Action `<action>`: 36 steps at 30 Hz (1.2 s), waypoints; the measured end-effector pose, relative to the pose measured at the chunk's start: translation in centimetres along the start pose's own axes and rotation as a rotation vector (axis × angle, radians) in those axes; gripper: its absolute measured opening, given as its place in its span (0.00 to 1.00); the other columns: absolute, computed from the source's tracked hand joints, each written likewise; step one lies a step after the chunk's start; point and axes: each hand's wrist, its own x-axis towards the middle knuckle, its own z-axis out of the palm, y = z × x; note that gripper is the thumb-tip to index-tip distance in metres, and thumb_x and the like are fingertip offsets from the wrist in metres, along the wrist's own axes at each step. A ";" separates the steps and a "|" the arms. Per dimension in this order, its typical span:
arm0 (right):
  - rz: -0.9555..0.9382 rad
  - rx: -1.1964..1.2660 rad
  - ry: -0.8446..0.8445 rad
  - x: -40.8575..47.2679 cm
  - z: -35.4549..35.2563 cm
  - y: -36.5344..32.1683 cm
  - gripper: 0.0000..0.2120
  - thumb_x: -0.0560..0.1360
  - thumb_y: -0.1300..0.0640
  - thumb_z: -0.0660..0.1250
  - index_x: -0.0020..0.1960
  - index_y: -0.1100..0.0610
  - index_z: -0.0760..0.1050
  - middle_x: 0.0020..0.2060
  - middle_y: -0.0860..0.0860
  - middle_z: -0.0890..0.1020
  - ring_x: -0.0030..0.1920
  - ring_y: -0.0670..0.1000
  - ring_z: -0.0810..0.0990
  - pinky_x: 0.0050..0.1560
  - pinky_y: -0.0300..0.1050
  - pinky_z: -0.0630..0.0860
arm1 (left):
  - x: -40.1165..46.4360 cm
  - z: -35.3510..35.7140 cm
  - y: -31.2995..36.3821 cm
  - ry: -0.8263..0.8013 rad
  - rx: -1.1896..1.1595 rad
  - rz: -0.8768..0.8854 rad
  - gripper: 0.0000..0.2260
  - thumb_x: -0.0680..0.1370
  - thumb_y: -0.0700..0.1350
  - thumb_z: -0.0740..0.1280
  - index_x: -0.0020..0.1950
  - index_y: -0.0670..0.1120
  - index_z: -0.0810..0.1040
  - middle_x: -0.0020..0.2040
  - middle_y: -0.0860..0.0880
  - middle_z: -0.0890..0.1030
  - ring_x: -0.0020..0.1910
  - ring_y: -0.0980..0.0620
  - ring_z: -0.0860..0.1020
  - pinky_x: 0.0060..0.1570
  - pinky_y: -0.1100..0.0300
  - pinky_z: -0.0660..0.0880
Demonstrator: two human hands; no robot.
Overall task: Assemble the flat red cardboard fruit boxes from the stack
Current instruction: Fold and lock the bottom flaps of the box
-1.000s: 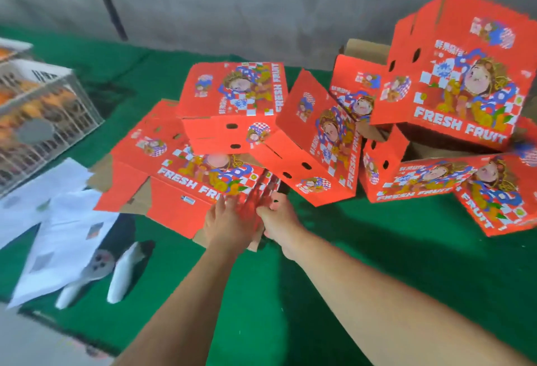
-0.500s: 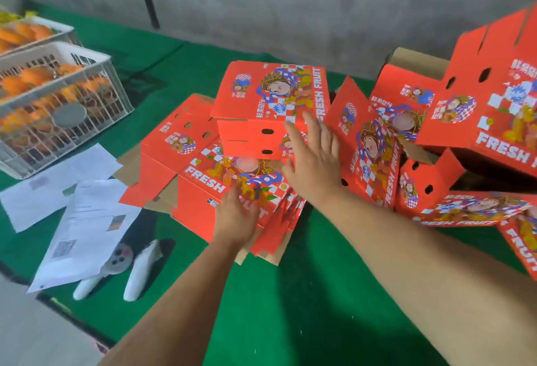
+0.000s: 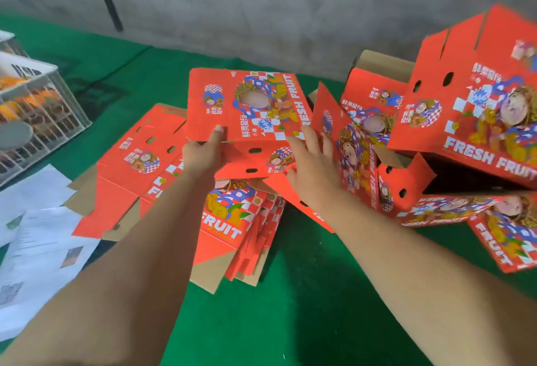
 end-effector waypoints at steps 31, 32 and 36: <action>0.205 0.420 0.360 -5.0 -8.1 10.8 0.53 0.77 0.70 0.67 0.82 0.33 0.40 0.83 0.50 0.45 0.81 0.60 0.58 0.67 0.54 0.74 | -13.4 17.2 1.3 -1.061 0.926 0.640 0.18 0.87 0.54 0.57 0.63 0.45 0.80 0.65 0.43 0.74 0.64 0.46 0.75 0.70 0.46 0.70; 0.195 0.323 0.346 -4.5 -8.0 11.3 0.47 0.77 0.68 0.67 0.82 0.36 0.48 0.81 0.51 0.51 0.77 0.62 0.65 0.62 0.54 0.76 | -12.9 17.0 1.0 -0.998 0.947 0.701 0.18 0.86 0.54 0.59 0.72 0.48 0.76 0.75 0.45 0.65 0.70 0.47 0.72 0.73 0.48 0.68; 0.418 0.112 0.199 -1.5 -7.7 12.8 0.18 0.83 0.56 0.62 0.72 0.49 0.66 0.63 0.55 0.73 0.60 0.65 0.79 0.49 0.52 0.70 | -12.5 16.7 0.5 -0.682 0.997 0.972 0.20 0.80 0.47 0.66 0.73 0.52 0.74 0.78 0.47 0.61 0.70 0.43 0.73 0.62 0.47 0.77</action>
